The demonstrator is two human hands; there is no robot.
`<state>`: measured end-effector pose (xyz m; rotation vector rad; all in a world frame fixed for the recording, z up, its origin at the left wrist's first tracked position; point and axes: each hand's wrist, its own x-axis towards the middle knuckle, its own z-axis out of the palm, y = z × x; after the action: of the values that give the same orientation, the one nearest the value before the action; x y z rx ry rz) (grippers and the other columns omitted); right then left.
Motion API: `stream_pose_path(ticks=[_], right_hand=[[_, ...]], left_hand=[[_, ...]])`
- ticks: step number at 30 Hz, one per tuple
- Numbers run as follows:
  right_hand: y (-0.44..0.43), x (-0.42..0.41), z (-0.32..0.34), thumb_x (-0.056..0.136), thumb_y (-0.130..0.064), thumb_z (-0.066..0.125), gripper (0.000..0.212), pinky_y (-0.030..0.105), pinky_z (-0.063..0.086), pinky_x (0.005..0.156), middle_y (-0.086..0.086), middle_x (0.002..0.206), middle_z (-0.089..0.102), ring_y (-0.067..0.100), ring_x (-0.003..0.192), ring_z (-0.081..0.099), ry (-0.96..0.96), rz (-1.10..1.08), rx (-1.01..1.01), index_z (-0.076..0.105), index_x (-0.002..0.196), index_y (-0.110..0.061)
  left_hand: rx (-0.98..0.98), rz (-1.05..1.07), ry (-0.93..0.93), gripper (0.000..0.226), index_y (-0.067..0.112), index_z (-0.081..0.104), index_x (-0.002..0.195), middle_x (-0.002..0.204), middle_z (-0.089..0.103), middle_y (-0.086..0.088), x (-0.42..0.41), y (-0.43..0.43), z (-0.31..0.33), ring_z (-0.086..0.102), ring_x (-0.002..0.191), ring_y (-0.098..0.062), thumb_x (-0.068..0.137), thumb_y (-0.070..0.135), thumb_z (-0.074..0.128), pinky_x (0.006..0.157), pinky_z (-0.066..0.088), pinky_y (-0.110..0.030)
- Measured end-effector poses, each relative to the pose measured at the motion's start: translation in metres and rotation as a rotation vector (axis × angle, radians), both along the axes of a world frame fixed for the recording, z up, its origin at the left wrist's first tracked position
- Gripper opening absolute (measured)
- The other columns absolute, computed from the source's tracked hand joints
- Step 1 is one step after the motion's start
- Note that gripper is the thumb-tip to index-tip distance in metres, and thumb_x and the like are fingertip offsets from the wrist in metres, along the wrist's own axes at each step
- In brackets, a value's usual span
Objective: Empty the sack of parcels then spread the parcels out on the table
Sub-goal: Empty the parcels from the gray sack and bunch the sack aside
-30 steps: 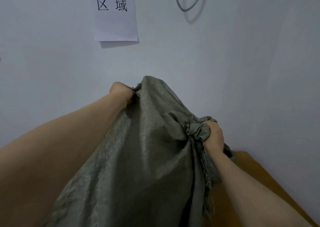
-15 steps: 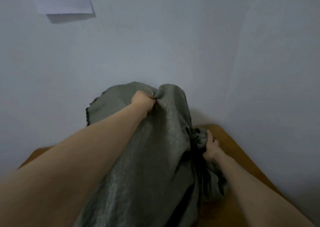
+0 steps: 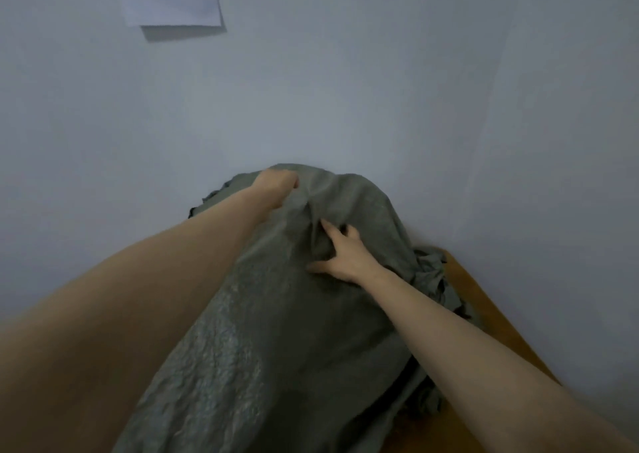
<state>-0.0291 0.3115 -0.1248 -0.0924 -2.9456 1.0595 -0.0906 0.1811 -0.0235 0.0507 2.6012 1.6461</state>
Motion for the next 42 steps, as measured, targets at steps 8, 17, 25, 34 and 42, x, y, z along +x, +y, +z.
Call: stream_pose_path(ticks=[8, 17, 25, 34, 42], right_hand=[[-0.046, -0.005, -0.004, 0.090, -0.036, 0.056, 0.069, 0.034, 0.038, 0.101, 0.020, 0.142, 0.036, 0.033, 0.128, 0.043, 0.021, -0.117, 0.208, 0.030, 0.141, 0.003], [-0.105, 0.009, -0.008, 0.052, -0.083, 0.063, 0.137, 0.047, 0.026, 0.115, 0.013, 0.157, 0.015, 0.034, 0.141, 0.025, -0.260, -0.243, -0.121, -0.006, 0.152, -0.020], [-0.135, 0.040, -0.010, 0.075, -0.056, 0.070, 0.085, 0.036, 0.045, 0.096, 0.010, 0.131, 0.052, 0.029, 0.120, 0.051, -0.279, -0.171, -0.112, 0.043, 0.134, -0.002], [-0.120, 0.040, -0.011, 0.089, -0.029, 0.062, 0.039, 0.030, 0.047, 0.066, 0.004, 0.058, 0.051, 0.024, 0.061, 0.056, -0.048, -0.159, 0.262, 0.045, 0.057, -0.014], [-0.037, 0.030, 0.020, 0.097, -0.014, 0.049, 0.033, 0.024, 0.050, 0.041, 0.004, 0.035, 0.055, 0.015, 0.031, 0.056, 0.071, -0.395, -0.099, 0.048, 0.065, -0.006]], left_hand=[[-0.422, -0.131, -0.508, 0.118, 0.023, 0.008, 0.152, 0.160, 0.001, -0.001, 0.037, -0.175, -0.043, 0.003, 0.147, -0.027, 0.062, 0.059, 0.076, 0.117, 0.009, -0.049], [-0.324, -0.001, -0.862, 0.136, 0.009, 0.017, 0.148, 0.150, 0.024, -0.017, 0.085, -0.268, -0.137, 0.045, 0.124, -0.042, 0.042, 0.068, 0.079, 0.087, 0.053, -0.046], [-0.240, -0.025, -0.765, 0.086, -0.001, 0.052, 0.123, 0.120, 0.059, -0.014, 0.097, -0.291, -0.168, 0.064, 0.095, -0.027, 0.060, 0.050, 0.080, 0.076, 0.058, -0.034], [-0.465, 0.023, -0.446, 0.034, 0.005, 0.056, 0.071, 0.072, 0.053, -0.007, 0.120, -0.270, -0.174, 0.048, 0.066, -0.019, 0.087, 0.034, 0.065, 0.053, 0.037, -0.026], [-0.342, -0.018, -0.227, 0.024, 0.007, 0.068, 0.090, 0.086, 0.066, -0.009, 0.118, -0.224, -0.116, 0.059, 0.079, -0.021, 0.088, 0.031, 0.065, 0.070, 0.045, -0.031]])
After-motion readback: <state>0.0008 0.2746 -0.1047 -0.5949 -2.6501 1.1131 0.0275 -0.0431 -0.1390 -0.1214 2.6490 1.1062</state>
